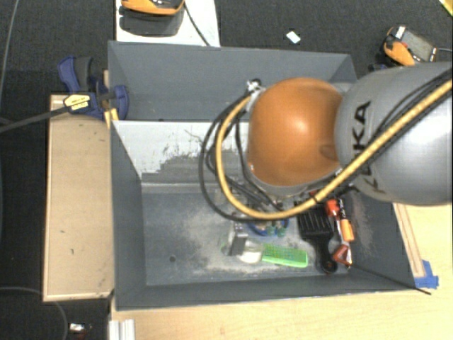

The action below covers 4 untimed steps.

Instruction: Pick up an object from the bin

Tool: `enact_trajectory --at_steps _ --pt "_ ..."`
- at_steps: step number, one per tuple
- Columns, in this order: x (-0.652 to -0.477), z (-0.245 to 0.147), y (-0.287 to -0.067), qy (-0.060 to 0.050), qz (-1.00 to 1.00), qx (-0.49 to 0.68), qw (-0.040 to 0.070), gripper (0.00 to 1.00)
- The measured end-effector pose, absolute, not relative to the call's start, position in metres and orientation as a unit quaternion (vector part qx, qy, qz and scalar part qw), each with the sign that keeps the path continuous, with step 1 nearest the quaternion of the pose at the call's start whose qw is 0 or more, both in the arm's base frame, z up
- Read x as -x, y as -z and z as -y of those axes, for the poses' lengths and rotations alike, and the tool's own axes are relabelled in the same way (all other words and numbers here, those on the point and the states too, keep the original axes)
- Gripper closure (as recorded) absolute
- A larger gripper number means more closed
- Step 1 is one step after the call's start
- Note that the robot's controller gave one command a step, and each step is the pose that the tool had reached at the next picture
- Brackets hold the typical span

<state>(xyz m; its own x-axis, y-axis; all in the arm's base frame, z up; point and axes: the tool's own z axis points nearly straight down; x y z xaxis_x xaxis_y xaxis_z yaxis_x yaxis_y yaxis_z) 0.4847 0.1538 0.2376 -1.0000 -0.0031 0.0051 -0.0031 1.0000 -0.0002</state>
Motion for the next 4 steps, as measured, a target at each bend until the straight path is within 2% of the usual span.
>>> enact_trajectory --at_steps 1,2,3,4 --pt "-0.486 -0.153 -0.241 0.001 1.000 0.001 -0.001 0.00" --pt "-0.496 -0.107 -0.162 0.001 0.999 -0.041 -0.004 0.00" --pt "-0.504 -0.063 -0.161 0.002 1.000 -0.031 -0.007 0.00" --pt "-0.511 -0.066 -0.159 0.002 1.000 0.021 -0.003 0.00"
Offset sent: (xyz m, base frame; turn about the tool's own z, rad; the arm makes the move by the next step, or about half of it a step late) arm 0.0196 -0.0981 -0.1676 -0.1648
